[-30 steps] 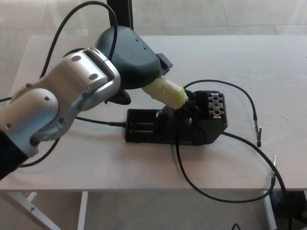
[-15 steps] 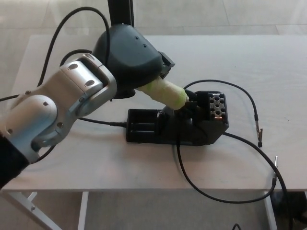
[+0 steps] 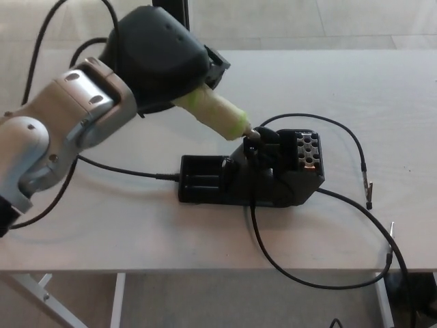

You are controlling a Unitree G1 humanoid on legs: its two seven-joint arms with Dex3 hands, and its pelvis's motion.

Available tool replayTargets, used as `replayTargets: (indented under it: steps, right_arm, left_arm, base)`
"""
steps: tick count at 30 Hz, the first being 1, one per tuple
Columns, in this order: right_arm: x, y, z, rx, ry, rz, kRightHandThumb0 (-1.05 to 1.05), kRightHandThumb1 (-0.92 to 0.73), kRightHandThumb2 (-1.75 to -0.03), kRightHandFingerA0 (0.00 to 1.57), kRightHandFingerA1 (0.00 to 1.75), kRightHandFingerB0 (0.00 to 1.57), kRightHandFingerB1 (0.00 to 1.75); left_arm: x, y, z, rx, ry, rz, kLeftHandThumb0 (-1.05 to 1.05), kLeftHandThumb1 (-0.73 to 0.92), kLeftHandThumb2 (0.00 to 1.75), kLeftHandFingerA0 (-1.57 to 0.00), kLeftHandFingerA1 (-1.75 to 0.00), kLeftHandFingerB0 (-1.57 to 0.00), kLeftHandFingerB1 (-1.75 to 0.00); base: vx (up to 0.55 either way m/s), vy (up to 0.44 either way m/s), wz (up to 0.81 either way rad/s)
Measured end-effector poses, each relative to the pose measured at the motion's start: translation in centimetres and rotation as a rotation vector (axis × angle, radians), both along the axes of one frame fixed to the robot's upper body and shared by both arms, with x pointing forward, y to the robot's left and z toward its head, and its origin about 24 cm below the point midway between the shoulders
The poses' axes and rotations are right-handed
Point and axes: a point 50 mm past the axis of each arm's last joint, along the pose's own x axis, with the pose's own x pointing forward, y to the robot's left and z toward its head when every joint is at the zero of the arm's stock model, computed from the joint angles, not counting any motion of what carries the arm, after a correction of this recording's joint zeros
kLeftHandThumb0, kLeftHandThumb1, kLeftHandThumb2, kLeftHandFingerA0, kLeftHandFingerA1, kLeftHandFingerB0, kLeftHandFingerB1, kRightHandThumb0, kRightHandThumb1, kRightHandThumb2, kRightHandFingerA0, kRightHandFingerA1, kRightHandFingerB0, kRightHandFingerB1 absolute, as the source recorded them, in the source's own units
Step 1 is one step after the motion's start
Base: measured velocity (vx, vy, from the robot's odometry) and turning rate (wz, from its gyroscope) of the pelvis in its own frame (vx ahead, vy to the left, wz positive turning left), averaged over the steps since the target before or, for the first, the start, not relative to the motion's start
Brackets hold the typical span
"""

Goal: Use the left hand of the robot to grab the soldering gun kept on the middle of the table and pull it out of its base and keep it on the left side of the base

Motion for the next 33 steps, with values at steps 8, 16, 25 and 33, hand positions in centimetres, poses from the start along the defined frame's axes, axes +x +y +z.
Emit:
replayTargets:
  steps: [8, 16, 25, 33]
  right_arm:
    - [0.2, -0.3, 0.6, -0.017, -0.012, -0.003, -1.05, -0.38, -1.19, 0.67, 0.60, 0.46, 0.42]
    - [0.1, -1.0, 1.6, -0.047, -0.024, -0.013, -1.05, -0.34, -1.22, 0.66, 0.60, 0.46, 0.42]
    - [0.1, -1.0, 1.5, -0.051, -0.027, -0.016, -1.05, -0.34, -1.22, 0.67, 0.60, 0.46, 0.43]
    - [0.3, -1.0, 1.6, -0.051, -0.034, -0.013, -1.05, -0.31, -1.25, 0.65, 0.59, 0.44, 0.43]
  left_arm:
    - [0.2, 3.8, 3.5, 0.002, -0.111, 0.034, -0.24, 0.46, 0.88, -1.03, -1.64, -0.91, -0.86]
    - [-0.5, 7.4, 3.6, -0.011, -0.129, 0.097, -0.25, 0.56, 0.92, -0.96, -1.64, -0.87, -0.98]
    - [-2.1, 9.2, -2.5, -0.181, 0.013, 0.158, -0.18, 0.58, 0.95, -0.85, -1.71, -0.75, -1.44]
    - [-4.2, 8.6, -9.1, -0.384, 0.209, 0.273, -0.15, 0.57, 1.02, -0.91, -1.75, -0.77, -1.46]
  base:
    - [0.00, 0.000, 0.00]
    - [0.00, 0.000, 0.00]
    - [0.00, 0.000, 0.00]
    - [0.00, 0.000, 0.00]
